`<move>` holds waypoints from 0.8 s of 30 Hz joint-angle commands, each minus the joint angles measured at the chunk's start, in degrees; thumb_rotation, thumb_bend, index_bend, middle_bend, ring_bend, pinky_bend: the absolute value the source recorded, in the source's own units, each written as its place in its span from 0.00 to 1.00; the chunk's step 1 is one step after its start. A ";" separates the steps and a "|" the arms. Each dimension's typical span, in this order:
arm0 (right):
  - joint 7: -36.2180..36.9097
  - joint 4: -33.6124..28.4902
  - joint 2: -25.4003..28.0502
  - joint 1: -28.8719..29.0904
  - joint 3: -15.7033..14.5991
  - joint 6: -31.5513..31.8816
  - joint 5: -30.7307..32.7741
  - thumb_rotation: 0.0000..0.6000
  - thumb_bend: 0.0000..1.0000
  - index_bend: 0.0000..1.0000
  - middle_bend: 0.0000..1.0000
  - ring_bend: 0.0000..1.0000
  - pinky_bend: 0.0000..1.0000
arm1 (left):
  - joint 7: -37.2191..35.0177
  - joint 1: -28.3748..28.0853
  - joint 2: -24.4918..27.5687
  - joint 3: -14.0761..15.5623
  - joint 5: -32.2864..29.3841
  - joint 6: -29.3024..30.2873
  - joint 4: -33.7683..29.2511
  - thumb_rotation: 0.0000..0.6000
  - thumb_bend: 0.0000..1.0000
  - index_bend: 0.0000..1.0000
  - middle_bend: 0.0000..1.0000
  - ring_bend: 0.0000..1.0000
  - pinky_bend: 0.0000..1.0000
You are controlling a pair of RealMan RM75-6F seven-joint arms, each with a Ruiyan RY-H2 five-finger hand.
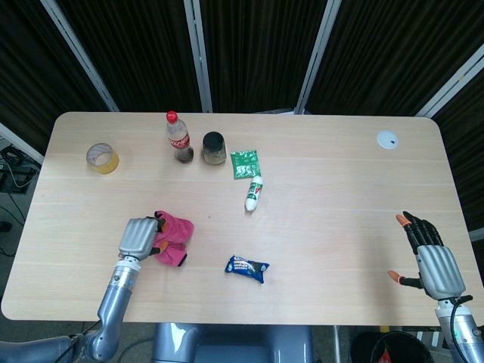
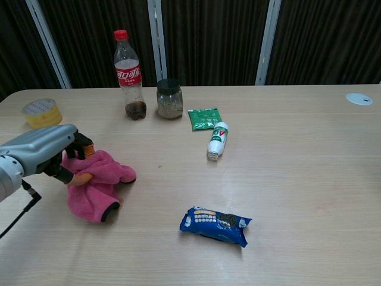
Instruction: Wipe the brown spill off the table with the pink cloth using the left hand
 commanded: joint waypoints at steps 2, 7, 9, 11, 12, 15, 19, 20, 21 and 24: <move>0.18 0.08 0.01 -0.06 0.04 0.22 -0.10 1.00 0.02 0.00 0.00 0.00 0.00 | 2.32 -1.08 -2.88 1.06 0.52 0.27 -1.28 1.00 0.56 0.83 0.55 0.48 0.55; 0.45 0.23 -0.02 -0.11 0.06 0.36 -0.18 1.00 0.02 0.00 0.00 0.00 0.00 | 3.92 -1.26 -5.64 2.51 0.10 0.09 -1.99 1.00 0.55 0.83 0.55 0.48 0.55; 0.56 0.28 -0.03 -0.12 0.07 0.40 -0.21 1.00 0.01 0.00 0.00 0.00 0.00 | 4.43 -1.26 -6.68 3.33 0.00 -0.17 -2.19 1.00 0.55 0.83 0.55 0.48 0.55; 0.68 0.30 -0.01 -0.15 0.09 0.44 -0.20 1.00 0.02 0.00 0.00 0.00 0.00 | 4.93 -1.27 -7.60 4.51 0.55 -0.42 -1.87 1.00 0.55 0.83 0.55 0.48 0.55; 0.70 0.32 -0.01 -0.15 0.10 0.46 -0.22 1.00 0.02 0.00 0.00 0.00 0.00 | 5.04 -1.22 -7.85 4.79 0.73 -0.39 -1.63 1.00 0.55 0.83 0.55 0.48 0.55; 0.81 0.34 0.03 -0.15 0.12 0.45 -0.20 1.00 0.02 0.00 0.00 0.00 0.00 | 6.22 -1.18 -8.07 5.95 1.25 -0.50 -0.10 1.00 0.56 0.84 0.55 0.48 0.55; 0.75 0.32 0.02 -0.18 0.06 0.46 -0.25 1.00 0.02 0.00 0.00 0.00 0.00 | 6.58 -0.77 -7.14 5.83 0.38 -0.55 1.17 1.00 0.55 0.84 0.55 0.48 0.55; 0.74 0.32 0.02 -0.19 0.06 0.47 -0.26 1.00 0.02 0.00 0.00 0.00 0.00 | 6.48 -0.69 -6.78 5.67 0.06 -0.66 1.26 1.00 0.55 0.84 0.55 0.48 0.55; 0.76 0.34 0.02 -0.20 0.06 0.47 -0.25 1.00 0.02 0.00 0.00 0.00 0.00 | 6.44 -0.60 -6.38 5.49 -0.21 -0.66 1.47 1.00 0.56 0.84 0.55 0.48 0.55; 0.56 0.25 0.01 -0.19 0.00 0.44 -0.34 1.00 0.02 0.00 0.00 0.00 0.00 | 6.17 -0.27 -4.47 4.60 -1.48 -0.77 2.72 1.00 0.55 0.84 0.55 0.48 0.55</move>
